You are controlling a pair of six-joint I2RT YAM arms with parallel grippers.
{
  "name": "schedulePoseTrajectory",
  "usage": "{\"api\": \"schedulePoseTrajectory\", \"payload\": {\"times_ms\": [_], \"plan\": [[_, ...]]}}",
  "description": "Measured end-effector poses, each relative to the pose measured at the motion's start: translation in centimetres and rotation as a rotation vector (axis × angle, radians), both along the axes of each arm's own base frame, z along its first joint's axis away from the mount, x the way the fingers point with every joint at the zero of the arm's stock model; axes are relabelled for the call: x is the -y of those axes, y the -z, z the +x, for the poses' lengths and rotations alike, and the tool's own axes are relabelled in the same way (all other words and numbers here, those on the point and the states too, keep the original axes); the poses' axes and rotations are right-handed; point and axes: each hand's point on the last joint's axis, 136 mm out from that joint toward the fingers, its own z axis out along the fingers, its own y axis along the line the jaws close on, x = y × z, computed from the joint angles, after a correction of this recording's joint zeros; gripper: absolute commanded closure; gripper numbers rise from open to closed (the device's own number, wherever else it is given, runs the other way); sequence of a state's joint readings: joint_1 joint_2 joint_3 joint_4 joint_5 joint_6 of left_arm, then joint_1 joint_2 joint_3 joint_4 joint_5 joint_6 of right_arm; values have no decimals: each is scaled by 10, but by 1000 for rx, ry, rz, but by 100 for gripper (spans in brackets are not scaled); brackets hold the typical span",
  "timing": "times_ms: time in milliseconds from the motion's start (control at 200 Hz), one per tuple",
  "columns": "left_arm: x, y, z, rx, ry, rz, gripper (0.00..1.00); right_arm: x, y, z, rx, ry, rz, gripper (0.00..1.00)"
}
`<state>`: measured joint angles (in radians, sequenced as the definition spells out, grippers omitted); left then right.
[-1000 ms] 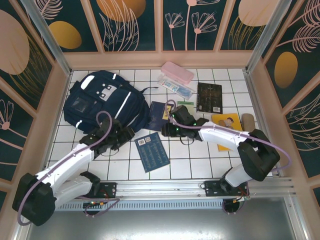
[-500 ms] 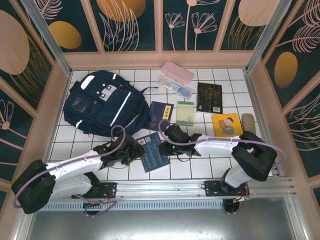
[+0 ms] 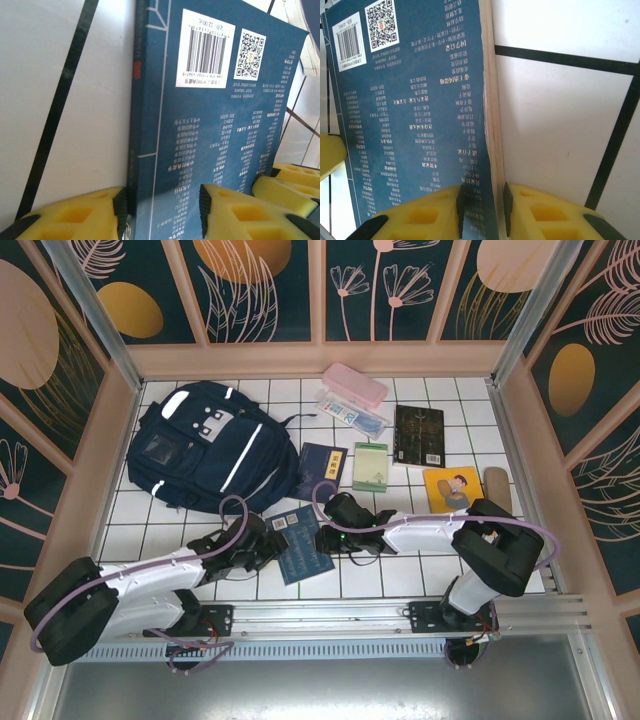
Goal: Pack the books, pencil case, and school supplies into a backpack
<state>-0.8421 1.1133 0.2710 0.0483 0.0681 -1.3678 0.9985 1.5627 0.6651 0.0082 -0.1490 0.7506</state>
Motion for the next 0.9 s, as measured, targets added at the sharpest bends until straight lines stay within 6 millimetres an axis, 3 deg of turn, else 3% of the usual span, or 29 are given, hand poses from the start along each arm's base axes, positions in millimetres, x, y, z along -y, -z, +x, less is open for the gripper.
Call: {"api": "schedulePoseTrajectory", "payload": {"times_ms": [215, 465, 625, 750, 840, 895], "plan": [[-3, -12, 4, 87, -35, -92, 62, 1, 0, 1, -8, 15, 0, 72], [16, -60, 20, 240, -46, -289, 61, -2, -3, 1, -12, 10, 10, 72], [23, -50, 17, 198, -14, -281, 64, -5, -4, -1, -22, -1, 21, 72], [26, -39, 14, 155, 11, -245, 79, -6, -4, -2, -27, -4, 22, 70], [28, -42, 14, 159, 27, -230, 96, -6, -6, -1, -23, -3, 20, 59], [28, -48, 16, 165, 30, -224, 100, -6, -9, 2, -11, 7, 17, 53]]}}
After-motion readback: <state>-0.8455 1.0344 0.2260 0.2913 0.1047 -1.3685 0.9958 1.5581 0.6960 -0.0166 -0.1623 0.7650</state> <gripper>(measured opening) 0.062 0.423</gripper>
